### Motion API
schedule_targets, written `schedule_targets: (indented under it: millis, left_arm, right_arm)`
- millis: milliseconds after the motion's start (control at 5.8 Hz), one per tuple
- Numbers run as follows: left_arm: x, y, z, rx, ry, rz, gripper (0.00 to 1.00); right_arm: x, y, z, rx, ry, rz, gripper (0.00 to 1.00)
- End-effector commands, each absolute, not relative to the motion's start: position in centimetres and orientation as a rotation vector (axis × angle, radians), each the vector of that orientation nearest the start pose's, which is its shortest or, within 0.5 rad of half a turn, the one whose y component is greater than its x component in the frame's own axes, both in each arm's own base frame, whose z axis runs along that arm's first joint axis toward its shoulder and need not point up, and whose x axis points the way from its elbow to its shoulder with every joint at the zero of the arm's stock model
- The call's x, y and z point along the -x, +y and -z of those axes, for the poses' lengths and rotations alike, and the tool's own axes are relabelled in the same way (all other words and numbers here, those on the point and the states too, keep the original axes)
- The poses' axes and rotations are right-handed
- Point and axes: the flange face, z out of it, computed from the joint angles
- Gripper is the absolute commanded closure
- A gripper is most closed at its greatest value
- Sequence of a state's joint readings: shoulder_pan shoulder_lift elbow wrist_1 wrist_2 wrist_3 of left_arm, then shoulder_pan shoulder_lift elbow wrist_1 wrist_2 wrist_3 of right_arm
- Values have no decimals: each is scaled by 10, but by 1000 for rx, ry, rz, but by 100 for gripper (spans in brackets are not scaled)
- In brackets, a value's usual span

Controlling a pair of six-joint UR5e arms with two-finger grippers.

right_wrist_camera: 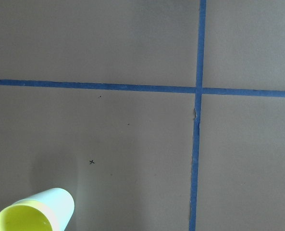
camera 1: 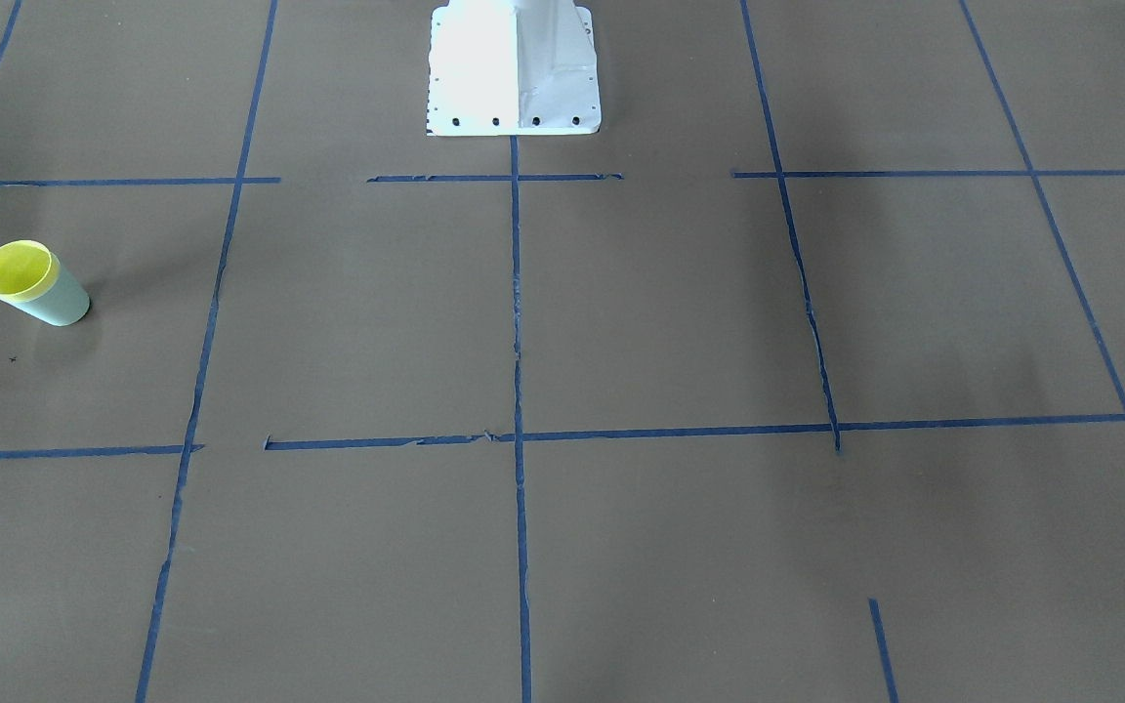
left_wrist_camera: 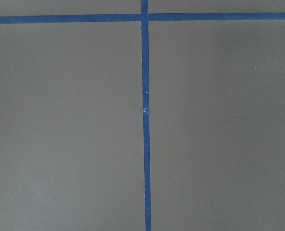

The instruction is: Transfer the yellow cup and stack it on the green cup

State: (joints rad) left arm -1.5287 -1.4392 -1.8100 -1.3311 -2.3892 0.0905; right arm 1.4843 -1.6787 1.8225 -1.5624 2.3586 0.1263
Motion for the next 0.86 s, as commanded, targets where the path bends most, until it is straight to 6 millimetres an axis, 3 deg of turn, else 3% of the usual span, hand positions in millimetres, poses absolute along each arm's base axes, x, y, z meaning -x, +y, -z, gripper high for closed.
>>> schedule_targets:
  millis: [0, 172, 517, 690]
  left_arm:
    - [43, -411, -641, 143, 815, -56, 0]
    - [44, -411, -639, 139, 812, -58, 0]
    - [42, -413, -647, 151, 821, -54, 0]
    - [41, -431, -643, 139, 819, -62, 0]
  right_arm:
    - [-21, -442, -588, -45, -794, 29, 0]
    - [-12, -428, -584, -38, -791, 53, 0]
    - [-2, -423, -591, -25, -776, 105, 0]
    - [-2, -415, -599, -18, -774, 136, 0]
